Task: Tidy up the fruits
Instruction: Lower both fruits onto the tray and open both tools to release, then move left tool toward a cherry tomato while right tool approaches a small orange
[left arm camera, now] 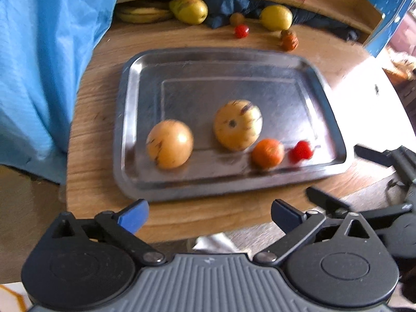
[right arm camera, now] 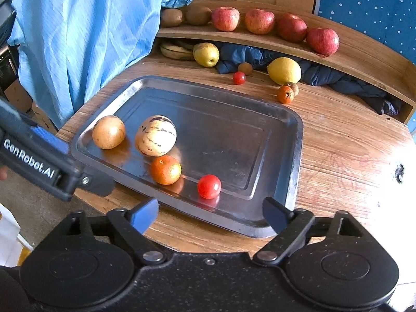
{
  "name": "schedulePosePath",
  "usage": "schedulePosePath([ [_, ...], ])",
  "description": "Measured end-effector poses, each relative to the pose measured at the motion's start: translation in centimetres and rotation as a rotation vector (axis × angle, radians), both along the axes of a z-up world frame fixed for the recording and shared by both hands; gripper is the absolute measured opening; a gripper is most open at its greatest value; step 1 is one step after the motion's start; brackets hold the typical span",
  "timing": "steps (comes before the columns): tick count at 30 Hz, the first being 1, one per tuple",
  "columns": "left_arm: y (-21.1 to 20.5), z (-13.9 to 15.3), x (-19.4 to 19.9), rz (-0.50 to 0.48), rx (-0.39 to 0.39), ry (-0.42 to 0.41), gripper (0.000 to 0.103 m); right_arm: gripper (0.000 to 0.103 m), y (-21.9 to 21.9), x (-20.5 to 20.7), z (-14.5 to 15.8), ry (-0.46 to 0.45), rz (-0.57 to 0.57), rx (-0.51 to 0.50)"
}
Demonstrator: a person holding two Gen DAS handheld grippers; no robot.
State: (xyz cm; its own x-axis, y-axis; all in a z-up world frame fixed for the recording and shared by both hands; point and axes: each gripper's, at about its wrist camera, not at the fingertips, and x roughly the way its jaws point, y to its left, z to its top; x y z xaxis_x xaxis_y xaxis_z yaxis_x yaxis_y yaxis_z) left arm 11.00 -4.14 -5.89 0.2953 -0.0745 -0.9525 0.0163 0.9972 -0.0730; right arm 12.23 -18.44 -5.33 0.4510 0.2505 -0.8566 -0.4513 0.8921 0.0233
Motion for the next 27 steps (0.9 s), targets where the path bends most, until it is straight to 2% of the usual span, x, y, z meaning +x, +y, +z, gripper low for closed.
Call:
schedulePosePath([
  [5,0.1,-0.8,-0.3,-0.008,0.11,0.055,0.102,0.099,-0.3,-0.1,0.1,0.001,-0.021,-0.028],
  [18,1.1,0.3,0.1,-0.007,0.211,0.052,0.102,0.102,-1.0,0.4,0.1,-0.007,-0.076,-0.033],
  [27,2.7,1.4,2.0,0.022,0.241,0.025,0.102,0.102,-0.7,1.9,0.0,-0.009,-0.08,-0.008],
])
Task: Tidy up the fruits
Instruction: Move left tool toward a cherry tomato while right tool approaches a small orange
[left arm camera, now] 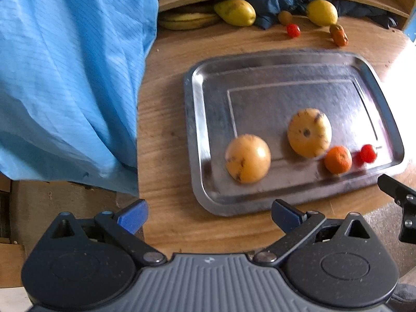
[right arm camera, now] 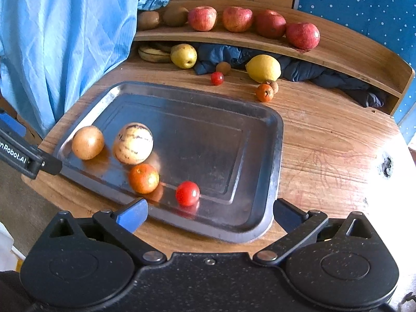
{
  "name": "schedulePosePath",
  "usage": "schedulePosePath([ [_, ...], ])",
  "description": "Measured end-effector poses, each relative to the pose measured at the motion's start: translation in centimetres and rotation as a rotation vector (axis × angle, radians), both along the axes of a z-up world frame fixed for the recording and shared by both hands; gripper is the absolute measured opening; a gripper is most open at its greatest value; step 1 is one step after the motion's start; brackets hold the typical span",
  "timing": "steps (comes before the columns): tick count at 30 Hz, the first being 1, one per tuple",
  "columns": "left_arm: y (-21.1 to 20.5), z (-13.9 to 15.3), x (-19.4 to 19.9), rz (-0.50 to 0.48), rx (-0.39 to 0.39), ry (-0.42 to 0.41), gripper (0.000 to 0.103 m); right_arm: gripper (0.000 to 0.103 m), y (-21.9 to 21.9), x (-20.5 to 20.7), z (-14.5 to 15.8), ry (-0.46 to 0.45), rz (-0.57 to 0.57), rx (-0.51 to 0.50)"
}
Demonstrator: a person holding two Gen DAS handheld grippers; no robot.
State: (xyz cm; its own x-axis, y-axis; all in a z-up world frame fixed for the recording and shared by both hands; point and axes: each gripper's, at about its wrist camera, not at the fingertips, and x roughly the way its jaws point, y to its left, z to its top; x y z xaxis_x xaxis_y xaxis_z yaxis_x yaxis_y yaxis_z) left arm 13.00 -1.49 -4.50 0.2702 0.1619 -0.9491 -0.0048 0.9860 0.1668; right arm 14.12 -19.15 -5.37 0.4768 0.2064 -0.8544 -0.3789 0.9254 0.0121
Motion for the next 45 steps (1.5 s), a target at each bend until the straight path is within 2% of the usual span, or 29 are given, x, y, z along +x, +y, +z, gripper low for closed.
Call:
schedulePosePath([
  [21,-0.5,0.9,6.8,-0.047,0.019,-0.06,0.102,0.102,0.1,5.9,-0.4,-0.022,-0.05,0.023],
  [33,-2.4,0.6,11.7,-0.105,-0.024,-0.118,0.102,0.102,0.0,9.0,-1.4,-0.019,-0.127,0.005],
  [45,-3.9,-0.4,15.5,-0.158,-0.083,-0.114,0.102,0.102,0.0,11.0,-1.9,-0.043,-0.218,-0.012],
])
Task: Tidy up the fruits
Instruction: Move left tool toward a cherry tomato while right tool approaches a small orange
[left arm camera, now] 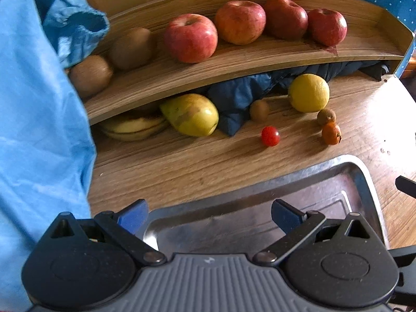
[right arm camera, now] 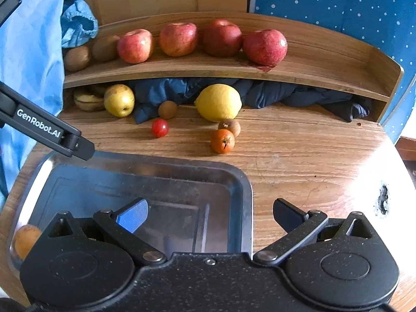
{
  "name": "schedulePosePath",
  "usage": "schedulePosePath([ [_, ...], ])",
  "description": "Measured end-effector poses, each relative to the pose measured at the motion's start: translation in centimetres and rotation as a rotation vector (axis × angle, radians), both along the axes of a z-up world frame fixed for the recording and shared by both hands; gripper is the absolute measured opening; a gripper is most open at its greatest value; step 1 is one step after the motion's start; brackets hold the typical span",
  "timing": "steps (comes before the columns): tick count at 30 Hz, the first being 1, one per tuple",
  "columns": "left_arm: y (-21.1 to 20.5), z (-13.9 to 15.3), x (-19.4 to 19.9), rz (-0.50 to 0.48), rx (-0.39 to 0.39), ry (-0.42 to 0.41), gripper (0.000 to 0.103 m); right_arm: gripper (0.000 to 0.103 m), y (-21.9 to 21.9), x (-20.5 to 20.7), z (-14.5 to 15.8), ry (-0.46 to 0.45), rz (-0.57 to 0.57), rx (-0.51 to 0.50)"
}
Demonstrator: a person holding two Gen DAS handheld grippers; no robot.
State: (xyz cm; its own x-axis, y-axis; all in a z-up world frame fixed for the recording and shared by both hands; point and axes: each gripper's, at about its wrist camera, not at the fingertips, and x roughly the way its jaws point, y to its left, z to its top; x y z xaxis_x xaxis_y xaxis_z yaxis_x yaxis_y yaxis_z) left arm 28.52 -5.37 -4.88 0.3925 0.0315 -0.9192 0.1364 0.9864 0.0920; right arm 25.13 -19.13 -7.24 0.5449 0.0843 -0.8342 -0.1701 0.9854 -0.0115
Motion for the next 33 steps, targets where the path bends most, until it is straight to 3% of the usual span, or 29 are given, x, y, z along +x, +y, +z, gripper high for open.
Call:
schedulePosePath([
  [15,-1.6,-2.2,4.4,-0.007,-0.126,0.034,0.102,0.102,-0.1,3.0,-0.9,0.013,-0.039,-0.027],
  [33,-2.1,-4.3,7.2,-0.031,-0.194,0.051,0.102,0.101,0.6,6.6,-2.5,0.03,-0.054,-0.053],
])
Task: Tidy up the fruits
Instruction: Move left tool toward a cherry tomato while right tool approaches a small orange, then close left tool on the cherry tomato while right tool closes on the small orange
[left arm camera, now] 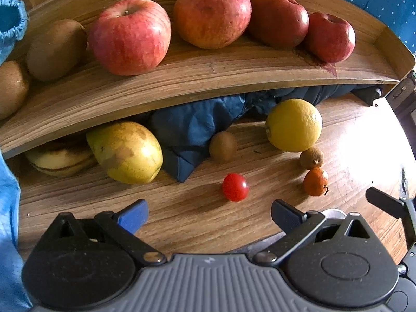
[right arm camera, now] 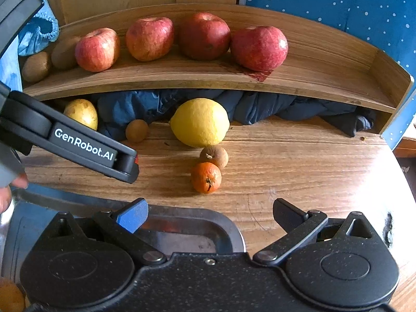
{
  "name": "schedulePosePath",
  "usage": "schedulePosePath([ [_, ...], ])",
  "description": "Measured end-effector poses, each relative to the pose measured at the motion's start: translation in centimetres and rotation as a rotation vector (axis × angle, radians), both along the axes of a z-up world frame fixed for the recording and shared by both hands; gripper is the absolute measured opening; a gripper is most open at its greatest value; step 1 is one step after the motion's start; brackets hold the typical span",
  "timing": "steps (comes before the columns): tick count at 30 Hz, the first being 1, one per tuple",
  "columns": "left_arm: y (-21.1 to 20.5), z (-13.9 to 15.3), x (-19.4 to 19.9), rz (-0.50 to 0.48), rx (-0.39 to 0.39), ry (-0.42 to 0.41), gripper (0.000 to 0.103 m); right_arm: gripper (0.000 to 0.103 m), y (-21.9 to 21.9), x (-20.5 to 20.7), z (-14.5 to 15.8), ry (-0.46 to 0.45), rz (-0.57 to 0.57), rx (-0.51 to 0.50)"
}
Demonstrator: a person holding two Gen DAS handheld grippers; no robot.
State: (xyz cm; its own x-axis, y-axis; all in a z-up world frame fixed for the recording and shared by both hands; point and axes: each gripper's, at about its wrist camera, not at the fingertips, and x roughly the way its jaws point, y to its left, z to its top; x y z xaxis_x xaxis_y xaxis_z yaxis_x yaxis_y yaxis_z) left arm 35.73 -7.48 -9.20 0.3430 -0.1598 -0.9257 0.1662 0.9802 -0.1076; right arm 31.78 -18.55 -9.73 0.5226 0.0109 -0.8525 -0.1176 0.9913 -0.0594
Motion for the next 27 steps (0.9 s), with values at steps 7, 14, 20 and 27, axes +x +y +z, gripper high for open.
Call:
schedulePosePath([
  [7,-0.1,-0.2,0.6,-0.008,-0.025,-0.01,0.101,0.093,0.1,0.8,-0.5,0.001,0.0,-0.014],
  [14,-0.7,-0.4,0.9,-0.001,-0.077,0.0,0.091,0.082,0.0,1.6,-0.8,0.008,-0.001,0.001],
  [20,-1.1,-0.4,1.0,0.004,-0.106,-0.003,0.081,0.07,0.3,2.0,-0.9,0.002,0.025,0.014],
  [27,-0.9,-0.6,1.2,0.015,-0.127,0.009,0.068,0.056,0.4,2.2,-1.0,0.004,0.021,0.01],
])
